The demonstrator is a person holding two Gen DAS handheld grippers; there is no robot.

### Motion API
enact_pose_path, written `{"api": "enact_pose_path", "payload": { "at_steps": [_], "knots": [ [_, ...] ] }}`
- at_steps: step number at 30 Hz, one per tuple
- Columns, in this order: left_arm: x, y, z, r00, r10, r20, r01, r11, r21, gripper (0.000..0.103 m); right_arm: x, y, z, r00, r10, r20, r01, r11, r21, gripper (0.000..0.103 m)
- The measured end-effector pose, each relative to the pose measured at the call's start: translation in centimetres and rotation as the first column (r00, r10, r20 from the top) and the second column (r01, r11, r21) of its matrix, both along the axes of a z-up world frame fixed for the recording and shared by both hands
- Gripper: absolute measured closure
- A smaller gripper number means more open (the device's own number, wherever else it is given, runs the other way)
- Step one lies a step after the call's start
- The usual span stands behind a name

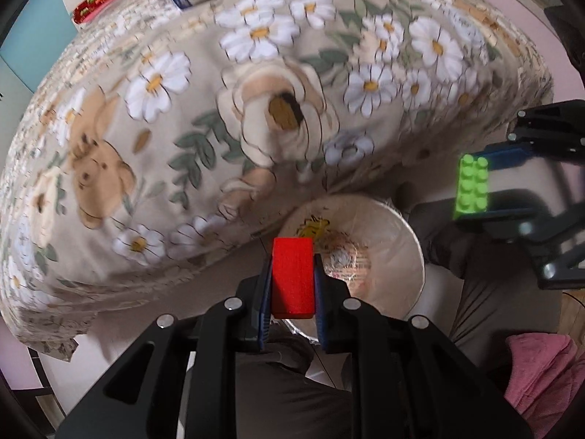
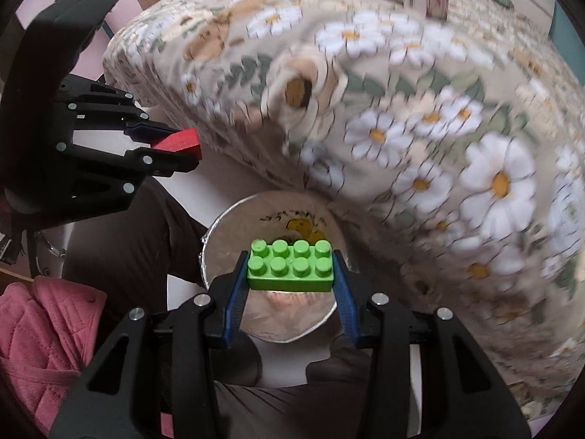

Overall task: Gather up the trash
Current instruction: 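Open the left tool to drop the red brick while the right tool drops the green brick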

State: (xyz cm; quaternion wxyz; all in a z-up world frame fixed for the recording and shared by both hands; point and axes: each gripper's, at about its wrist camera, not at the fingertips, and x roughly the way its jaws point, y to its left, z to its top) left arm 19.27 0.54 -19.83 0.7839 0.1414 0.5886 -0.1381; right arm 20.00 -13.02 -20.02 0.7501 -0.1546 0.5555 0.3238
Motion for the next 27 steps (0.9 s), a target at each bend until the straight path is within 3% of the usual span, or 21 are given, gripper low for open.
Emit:
{"api": "enact_pose_path", "payload": {
  "at_steps": [11,22,27],
  "knots": [
    [-0.3,-0.5,-6.6,0.992,0.019,-0.127,-0.019,1.0,0.0,0.081,0.8,0.3,-7.2,0.99,-0.042,-0.137,0.043,0.999,-0.001,0.058],
    [0.1,-0.3,-13.6,0.965,0.068,-0.253,-0.064,0.998,0.021,0.081,-0.2,1.7,-14.2,0.964,-0.065,-0.259,0.049,0.997,-0.066,0.058],
    [0.5,-0.4,-16.3,0.95,0.083,-0.299,-0.081,0.997,0.022,0.081,-0.5,2.0,-17.2,0.93,-0.109,-0.35,0.088,0.993,-0.077,0.058]
  ]
}}
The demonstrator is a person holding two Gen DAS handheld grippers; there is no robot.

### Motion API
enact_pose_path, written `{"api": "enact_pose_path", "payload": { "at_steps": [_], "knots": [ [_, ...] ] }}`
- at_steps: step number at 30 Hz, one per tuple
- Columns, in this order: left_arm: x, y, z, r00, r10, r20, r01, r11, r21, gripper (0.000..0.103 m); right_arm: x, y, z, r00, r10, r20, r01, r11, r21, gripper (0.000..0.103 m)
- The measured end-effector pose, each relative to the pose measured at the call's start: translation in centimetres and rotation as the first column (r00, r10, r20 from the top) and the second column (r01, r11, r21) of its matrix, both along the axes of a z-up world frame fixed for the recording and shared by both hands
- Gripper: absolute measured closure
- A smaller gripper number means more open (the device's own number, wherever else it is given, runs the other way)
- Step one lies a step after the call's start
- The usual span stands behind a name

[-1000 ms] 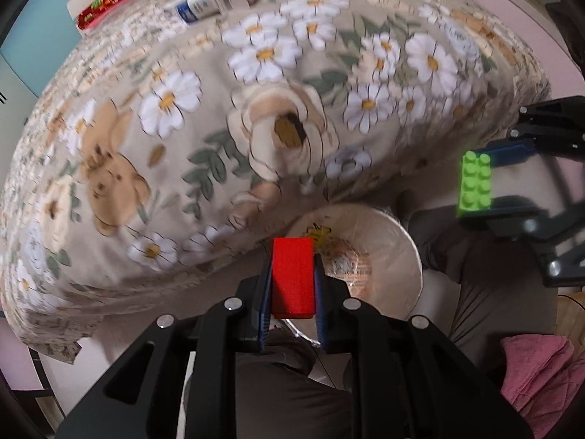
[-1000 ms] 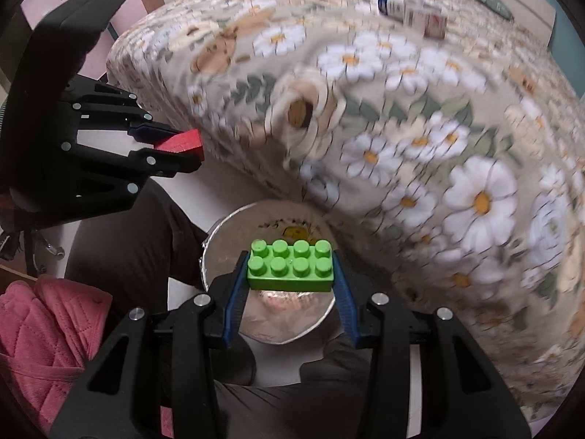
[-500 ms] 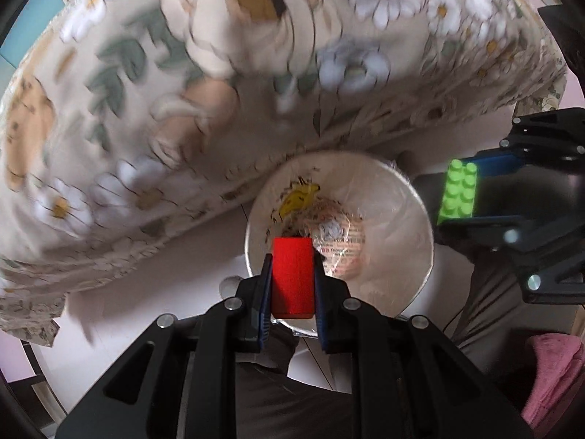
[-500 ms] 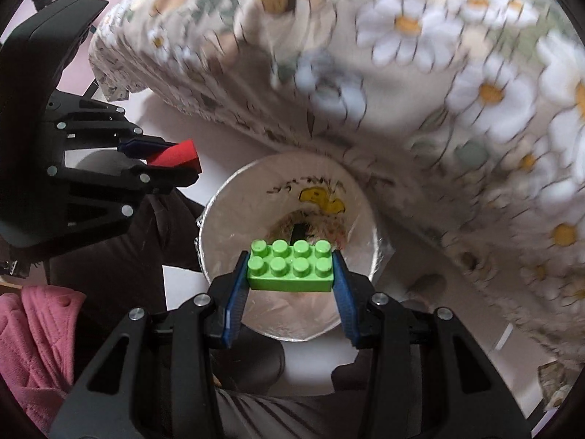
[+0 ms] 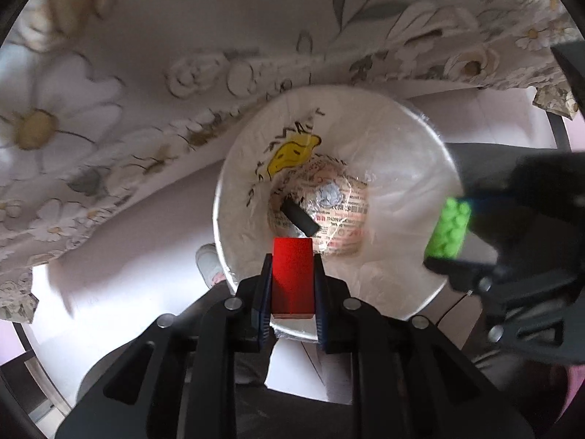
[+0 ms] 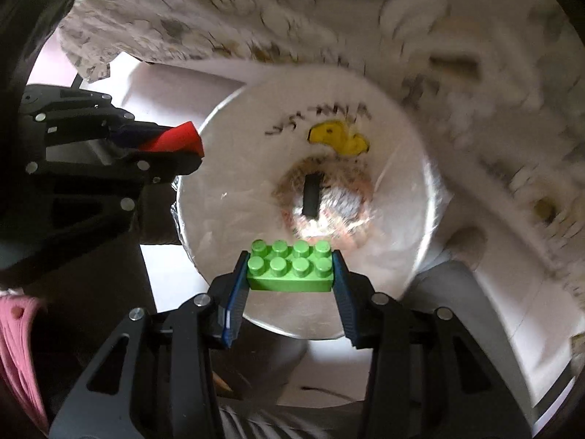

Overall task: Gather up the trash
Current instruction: 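Open the left tool to drop the red brick while the right tool drops the green brick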

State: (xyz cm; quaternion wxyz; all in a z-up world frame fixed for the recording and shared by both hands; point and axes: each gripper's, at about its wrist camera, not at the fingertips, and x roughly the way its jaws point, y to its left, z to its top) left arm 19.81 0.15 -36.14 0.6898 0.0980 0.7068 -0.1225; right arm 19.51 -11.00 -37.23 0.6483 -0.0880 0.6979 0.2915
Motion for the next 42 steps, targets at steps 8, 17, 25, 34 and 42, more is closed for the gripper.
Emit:
{"api": "enact_pose_path", "payload": {
  "at_steps": [8,17,25,34,42],
  "knots": [
    [0.3,-0.2,-4.2,0.995,0.063,-0.08,-0.065,0.998,-0.026,0.081,0.0,0.1,-3.5,0.995,-0.063,-0.083,0.06,0.997,-0.04,0.058],
    [1.2,0.0,-7.5,0.982,0.123,-0.143,-0.132,0.99,-0.055,0.081,0.2,0.1,-7.0,0.977,-0.143,-0.156,0.132,0.988,-0.078,0.058],
    [1.3,-0.6,-9.6,0.975,0.126,-0.185,-0.137,0.989,-0.048,0.081,-0.1,0.8,-8.8,0.97,-0.144,-0.194,0.125,0.986,-0.106,0.058],
    [1.8,-0.5,-10.2,0.969,0.147,-0.197,-0.157,0.987,-0.038,0.064,-0.1,1.2,-9.7,0.973,-0.14,-0.183,0.114,0.983,-0.146,0.046],
    [1.9,-0.1,-9.9,0.967,0.159,-0.2,-0.172,0.984,-0.047,0.063,0.2,0.8,-9.1,0.969,-0.169,-0.179,0.15,0.982,-0.118,0.045]
  ]
}}
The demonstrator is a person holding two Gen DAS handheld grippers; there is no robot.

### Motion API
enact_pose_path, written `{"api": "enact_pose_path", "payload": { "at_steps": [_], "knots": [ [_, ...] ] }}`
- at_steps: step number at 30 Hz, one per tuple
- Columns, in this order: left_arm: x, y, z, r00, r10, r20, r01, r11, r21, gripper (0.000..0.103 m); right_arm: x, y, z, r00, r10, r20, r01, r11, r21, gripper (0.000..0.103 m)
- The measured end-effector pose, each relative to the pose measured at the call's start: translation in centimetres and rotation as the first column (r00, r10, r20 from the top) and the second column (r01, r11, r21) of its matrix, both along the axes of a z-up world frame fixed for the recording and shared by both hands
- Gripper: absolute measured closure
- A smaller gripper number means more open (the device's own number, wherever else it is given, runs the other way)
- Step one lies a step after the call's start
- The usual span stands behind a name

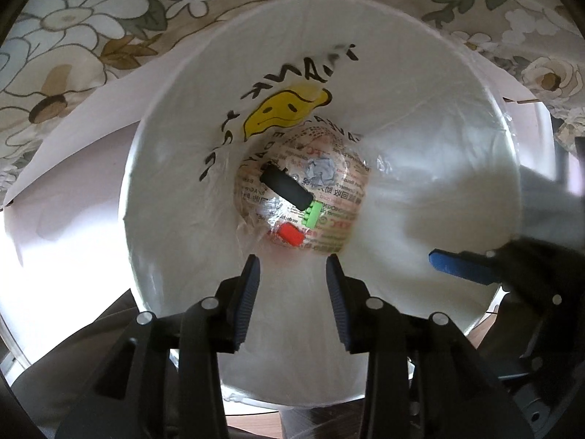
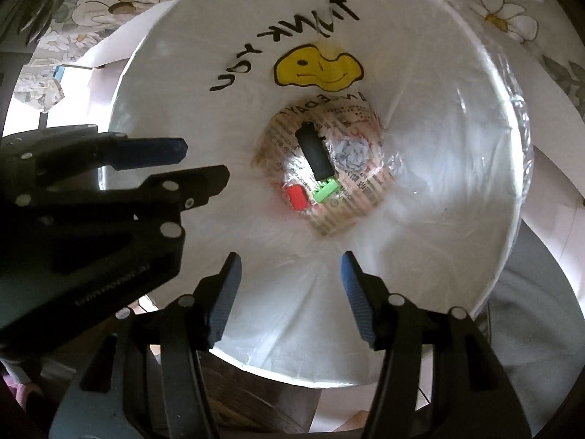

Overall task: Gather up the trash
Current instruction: 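Open the left tool to drop the red brick while the right tool drops the green brick, then move both open tools back toward the cartons and cups on the bed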

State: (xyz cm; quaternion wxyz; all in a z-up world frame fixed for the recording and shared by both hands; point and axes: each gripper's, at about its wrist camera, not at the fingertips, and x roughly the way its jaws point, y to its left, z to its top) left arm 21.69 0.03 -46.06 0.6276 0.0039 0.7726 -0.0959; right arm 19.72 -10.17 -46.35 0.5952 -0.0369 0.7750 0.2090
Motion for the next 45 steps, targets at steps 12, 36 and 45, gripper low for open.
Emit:
{"api": "enact_pose_path", "payload": {
  "at_steps": [12,36,45],
  "knots": [
    [-0.6,0.2,2.8,0.999,-0.018,0.05,0.017,1.0,0.006,0.063,-0.1,-0.4,2.9,0.998,0.005,0.056,-0.005,1.0,0.015,0.045],
    [1.3,5.6,29.8,0.786,-0.209,0.581,0.167,0.978,0.126,0.031,2.2,-6.5,27.2,0.855,0.075,0.514,-0.127,0.99,0.067,0.046],
    [6.7,6.2,36.2,0.673,-0.324,0.665,0.218,0.946,0.24,0.025,7.0,-6.2,34.8,0.76,0.073,0.646,-0.165,0.983,0.083,0.038]
  ]
}}
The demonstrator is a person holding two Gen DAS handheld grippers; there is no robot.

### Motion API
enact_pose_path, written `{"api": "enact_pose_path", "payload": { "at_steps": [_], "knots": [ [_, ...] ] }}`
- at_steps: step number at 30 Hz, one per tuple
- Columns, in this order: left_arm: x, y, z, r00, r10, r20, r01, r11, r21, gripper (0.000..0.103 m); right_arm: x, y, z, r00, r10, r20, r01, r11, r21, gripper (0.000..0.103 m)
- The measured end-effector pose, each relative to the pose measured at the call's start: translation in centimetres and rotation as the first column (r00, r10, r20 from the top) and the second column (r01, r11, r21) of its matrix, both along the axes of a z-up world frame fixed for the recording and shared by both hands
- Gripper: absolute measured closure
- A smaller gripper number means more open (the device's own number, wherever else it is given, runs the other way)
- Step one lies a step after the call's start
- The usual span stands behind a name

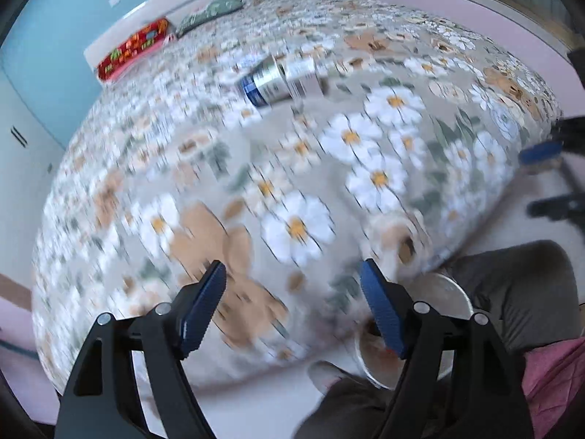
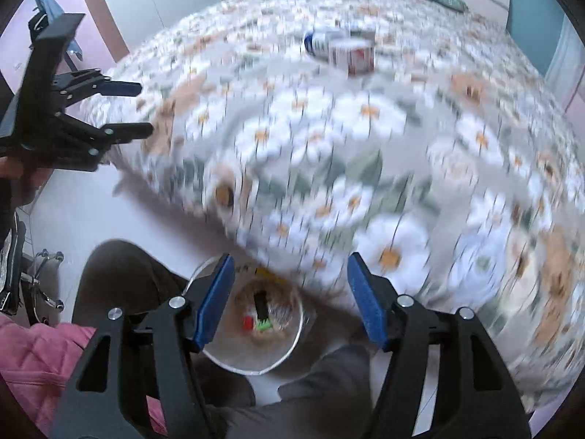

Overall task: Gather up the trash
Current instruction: 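Move both open tools back toward the cartons and cups on the bed, then grasp the white yogurt cup with the left tool while the right tool grasps the small white box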

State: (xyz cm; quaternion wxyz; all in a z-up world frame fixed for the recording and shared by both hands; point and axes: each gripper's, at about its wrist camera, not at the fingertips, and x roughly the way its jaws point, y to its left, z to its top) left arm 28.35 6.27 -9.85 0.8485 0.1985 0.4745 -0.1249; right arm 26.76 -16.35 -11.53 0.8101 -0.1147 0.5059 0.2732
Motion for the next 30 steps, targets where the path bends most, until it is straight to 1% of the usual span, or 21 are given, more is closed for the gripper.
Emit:
{"api": "enact_pose_path", "payload": {
  "at_steps": [2,5,8,11,15,21,24,27,30],
  "knots": [
    [1.9,0.1,0.7,1.0,-0.019,0.015,0.019,1.0,0.013,0.024,1.4,0.1,1.0,1.0,0.009,0.029,-0.009,1.0,-0.005,0.034],
    [3.8,0.2,1.8,0.999,-0.044,0.023,0.044,0.999,0.015,0.02,4.1,0.5,2.4,0.996,0.03,0.088,-0.028,0.999,-0.032,0.029],
    [6.9,-0.2,2.4,0.995,-0.082,0.051,0.081,0.996,0.035,0.017,6.3,1.0,3.5,0.991,0.052,0.126,-0.045,0.997,-0.059,0.028],
    [9.6,-0.4,2.9,0.989,-0.128,0.074,0.124,0.991,0.049,0.015,9.3,1.5,3.8,0.987,0.077,0.143,-0.067,0.995,-0.077,0.027],
    [13.0,-1.3,2.5,0.977,-0.199,0.072,0.193,0.978,0.081,0.014,13.2,2.4,3.7,0.985,0.112,0.13,-0.104,0.992,-0.072,0.027],
    [18.1,-2.6,0.2,0.958,-0.285,0.032,0.279,0.952,0.128,0.014,18.4,4.2,2.0,0.979,0.18,0.095,-0.172,0.981,-0.089,0.027],
    [20.4,-3.1,-1.0,0.941,-0.338,0.006,0.335,0.935,0.117,0.014,21.0,4.9,0.8,0.977,0.201,0.071,-0.194,0.977,-0.093,0.027],
    [22.1,-3.4,-1.9,0.931,-0.366,-0.01,0.365,0.925,0.105,0.014,23.1,5.6,-0.2,0.973,0.224,0.058,-0.217,0.971,-0.103,0.027],
    [23.4,-3.9,-2.7,0.912,-0.411,-0.011,0.41,0.906,0.106,0.014,25.2,6.2,-1.1,0.967,0.253,0.03,-0.25,0.965,-0.081,0.027]
  ]
}}
